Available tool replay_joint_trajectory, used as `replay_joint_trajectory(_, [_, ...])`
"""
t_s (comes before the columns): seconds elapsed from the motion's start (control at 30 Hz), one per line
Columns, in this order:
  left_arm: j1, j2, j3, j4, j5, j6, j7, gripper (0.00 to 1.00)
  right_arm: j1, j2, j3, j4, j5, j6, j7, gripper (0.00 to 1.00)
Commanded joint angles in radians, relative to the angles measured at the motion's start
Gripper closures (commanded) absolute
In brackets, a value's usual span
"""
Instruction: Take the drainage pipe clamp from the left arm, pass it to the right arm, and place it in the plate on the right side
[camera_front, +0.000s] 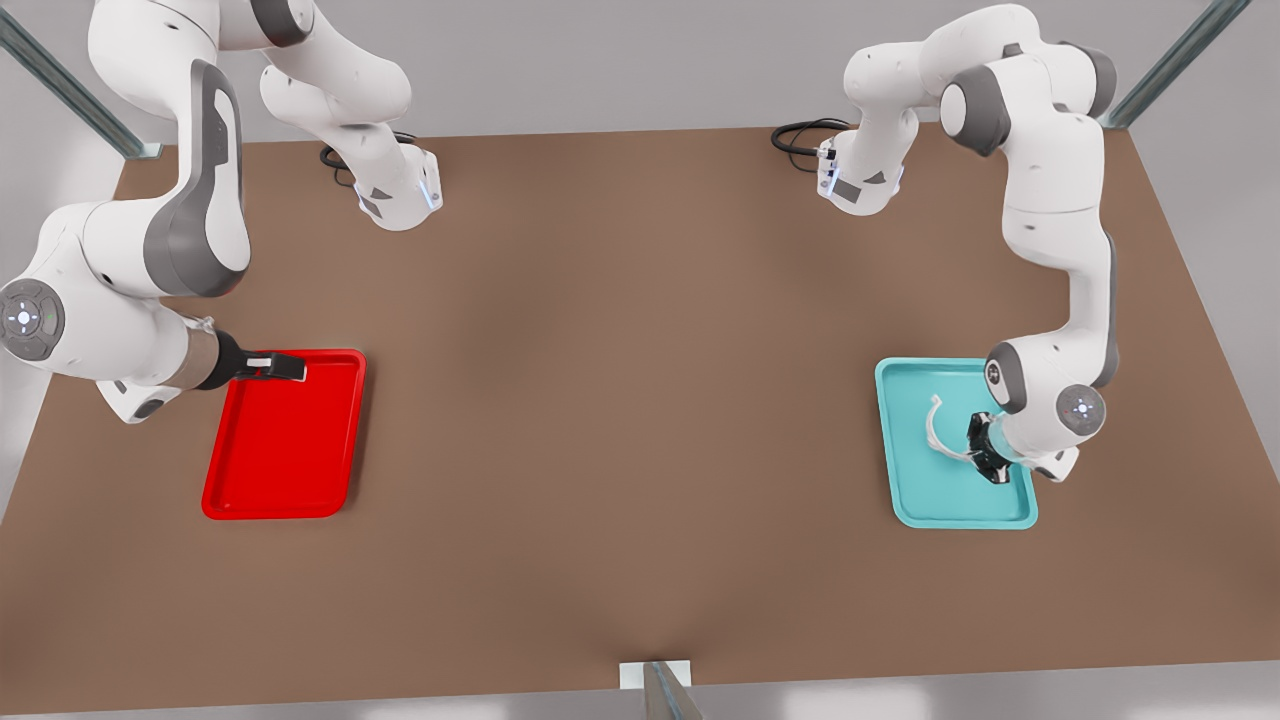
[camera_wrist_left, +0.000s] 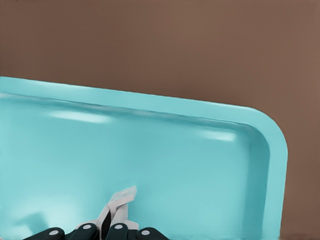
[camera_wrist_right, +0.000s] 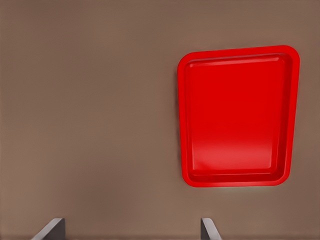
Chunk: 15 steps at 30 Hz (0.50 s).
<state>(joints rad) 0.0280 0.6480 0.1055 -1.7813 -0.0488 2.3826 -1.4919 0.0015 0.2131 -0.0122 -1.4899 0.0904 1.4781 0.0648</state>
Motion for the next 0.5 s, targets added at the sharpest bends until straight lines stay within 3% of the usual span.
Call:
replay_joint_trajectory(0.0, [-0.008, -0.007, -0.02, 0.017, -0.008, -0.045, -0.01, 0.79, 0.0, -0.001, 0.0, 0.0, 0.0, 0.001, 0.0, 0.0])
replay_joint_trajectory(0.2, [-0.011, 0.001, -0.089, 0.186, -0.016, -0.293, -0.013, 0.79, 0.0, 0.0, 0.0, -0.001, 0.002, 0.001, 0.0, 0.0])
replay_joint_trajectory(0.33, [-0.011, 0.001, -0.105, 0.243, -0.039, -0.367, -0.011, 0.79, 0.0, -0.001, 0.0, -0.001, 0.002, -0.001, 0.0, 0.0])
replay_joint_trajectory(0.47, [-0.033, 0.009, -0.193, 0.322, -0.063, -0.45, -0.033, 0.79, 0.002, 0.0, 0.0, -0.001, 0.002, -0.001, 0.0, 0.0])
